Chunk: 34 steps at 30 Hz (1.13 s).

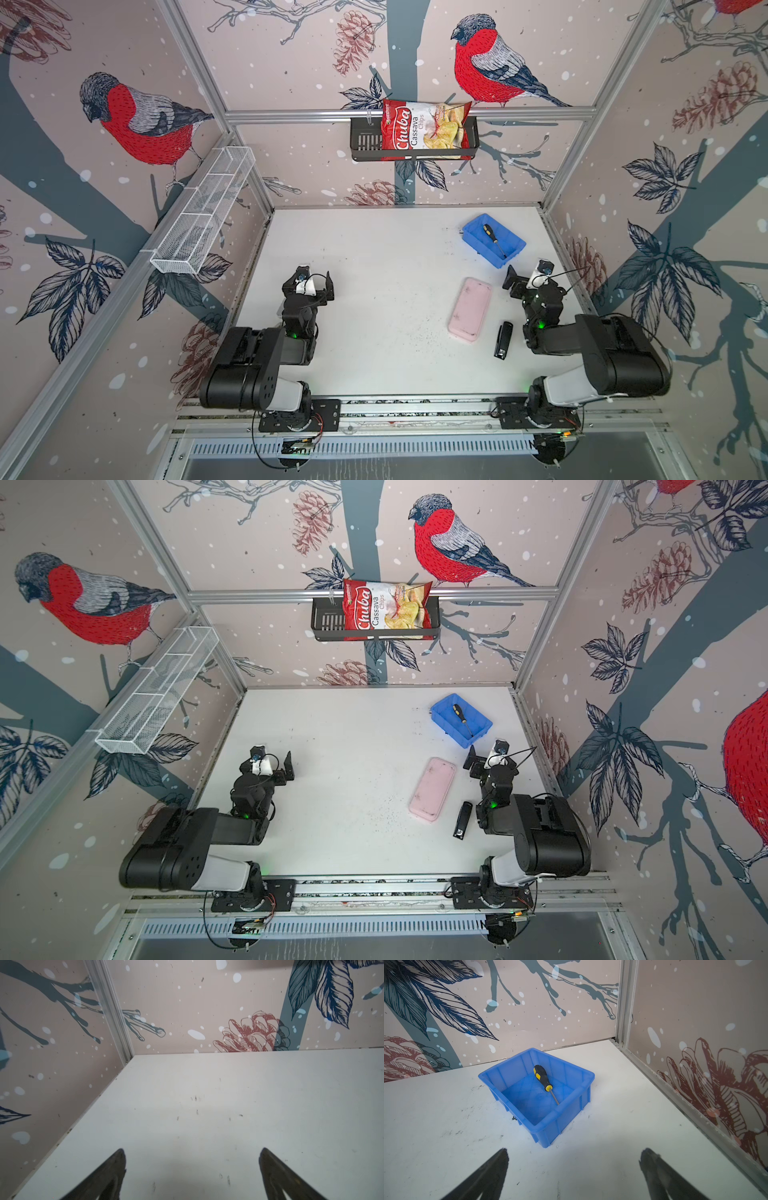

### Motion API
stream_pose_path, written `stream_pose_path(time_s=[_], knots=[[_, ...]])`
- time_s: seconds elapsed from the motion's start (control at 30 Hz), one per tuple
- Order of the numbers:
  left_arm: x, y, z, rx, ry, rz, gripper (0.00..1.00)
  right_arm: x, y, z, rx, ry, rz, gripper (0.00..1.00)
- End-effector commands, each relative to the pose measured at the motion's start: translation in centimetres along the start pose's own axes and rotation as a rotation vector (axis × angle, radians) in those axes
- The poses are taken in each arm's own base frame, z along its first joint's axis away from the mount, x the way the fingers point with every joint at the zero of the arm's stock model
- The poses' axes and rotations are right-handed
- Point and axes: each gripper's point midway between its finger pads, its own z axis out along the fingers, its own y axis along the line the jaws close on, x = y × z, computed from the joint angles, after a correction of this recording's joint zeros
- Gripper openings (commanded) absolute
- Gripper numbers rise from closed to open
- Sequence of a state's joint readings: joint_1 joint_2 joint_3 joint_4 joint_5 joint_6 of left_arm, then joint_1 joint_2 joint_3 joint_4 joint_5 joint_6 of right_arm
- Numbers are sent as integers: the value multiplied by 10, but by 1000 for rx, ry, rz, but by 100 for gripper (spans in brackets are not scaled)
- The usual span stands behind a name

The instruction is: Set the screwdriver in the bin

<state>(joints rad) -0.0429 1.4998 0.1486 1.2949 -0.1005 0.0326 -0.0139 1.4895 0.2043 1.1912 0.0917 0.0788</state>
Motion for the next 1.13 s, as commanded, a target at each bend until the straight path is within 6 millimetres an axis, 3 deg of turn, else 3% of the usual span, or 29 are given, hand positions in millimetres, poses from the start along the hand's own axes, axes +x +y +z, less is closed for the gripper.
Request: stream_pose_path(time_s=[0.0,0.13,0.23,1.1], knots=[[-24,0,4,3,-118,-17,98,-11,3,2,-15,-36,17,100],[-19,-3,17,13,-56,-11,99,-10,2,4,-10,-32,17,100],[-16,6,21,-44,-36,-34,99,-11,2,4,-8,-32,16,100],[-16,6,20,-48,-39,-28,98,-10,2,4,9,-29,8,99]])
